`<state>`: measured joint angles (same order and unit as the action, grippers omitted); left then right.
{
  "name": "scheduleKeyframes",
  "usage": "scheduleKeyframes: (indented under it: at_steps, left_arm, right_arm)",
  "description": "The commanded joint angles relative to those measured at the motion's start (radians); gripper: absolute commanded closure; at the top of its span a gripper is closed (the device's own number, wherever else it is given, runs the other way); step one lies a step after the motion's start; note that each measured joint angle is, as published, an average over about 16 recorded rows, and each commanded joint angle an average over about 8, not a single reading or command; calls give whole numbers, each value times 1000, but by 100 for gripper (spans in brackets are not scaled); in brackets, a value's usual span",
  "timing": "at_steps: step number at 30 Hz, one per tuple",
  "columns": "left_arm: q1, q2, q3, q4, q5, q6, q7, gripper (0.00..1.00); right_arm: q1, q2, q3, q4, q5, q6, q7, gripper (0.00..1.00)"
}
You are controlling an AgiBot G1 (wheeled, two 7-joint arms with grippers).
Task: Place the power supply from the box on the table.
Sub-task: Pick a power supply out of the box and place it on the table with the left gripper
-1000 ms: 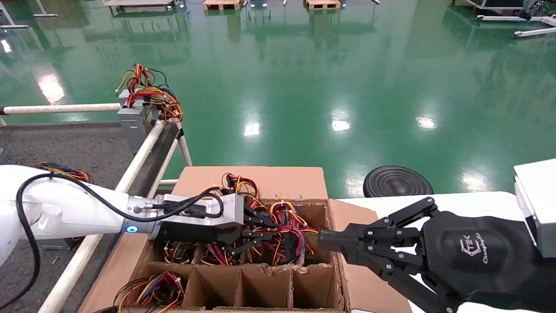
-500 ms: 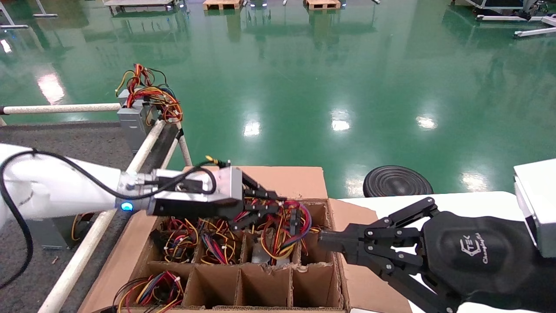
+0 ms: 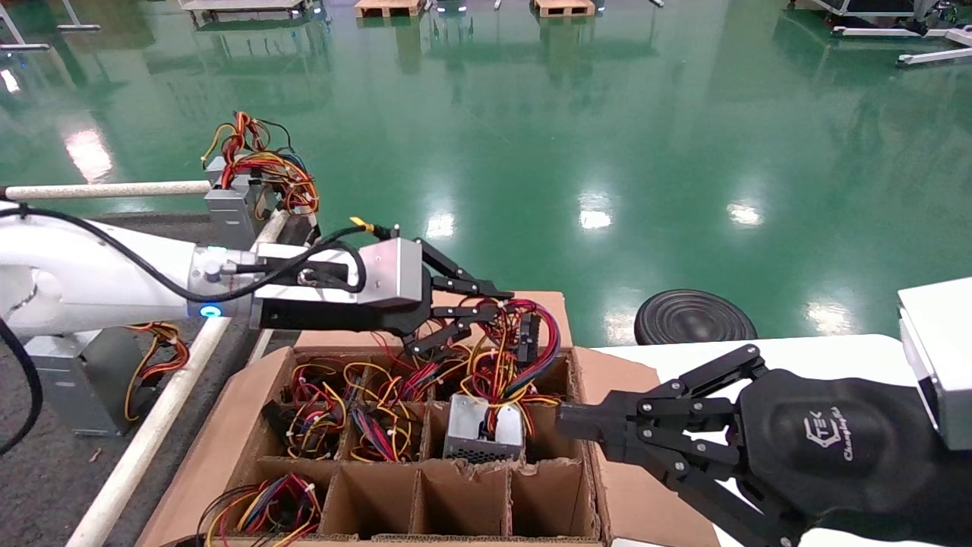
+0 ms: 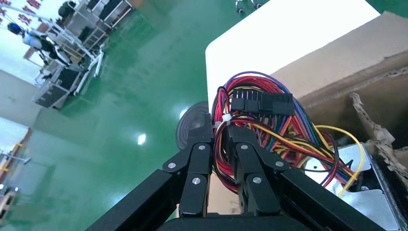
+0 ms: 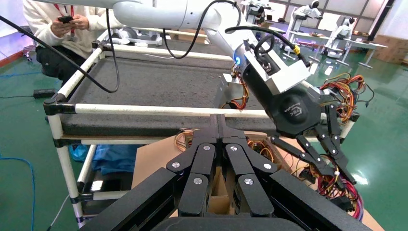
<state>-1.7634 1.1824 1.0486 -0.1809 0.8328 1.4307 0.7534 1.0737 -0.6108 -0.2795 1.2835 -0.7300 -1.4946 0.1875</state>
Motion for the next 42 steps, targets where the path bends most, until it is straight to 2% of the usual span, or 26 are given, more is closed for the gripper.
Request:
scheduleKeyframes:
  at_steps: [1, 12, 23, 33, 42]
  left_arm:
    - [-5, 0, -2, -1, -1, 1, 2, 100]
    - [-81, -26, -34, -23, -37, 19, 44, 100]
    - [-180, -76, -114, -76, -72, 30, 142, 100]
    - [-264, -106, -159, -117, -40, -16, 213, 100]
    - [-309, -129, -138, -92, 20, -98, 232, 100]
  right_arm:
    - [0, 0, 0, 0, 0, 0, 0, 100]
    - [0, 0, 0, 0, 0, 0, 0, 100]
    - [0, 0, 0, 0, 0, 0, 0, 100]
    - [0, 0, 0, 0, 0, 0, 0, 100]
    - [0, 0, 0, 0, 0, 0, 0, 100]
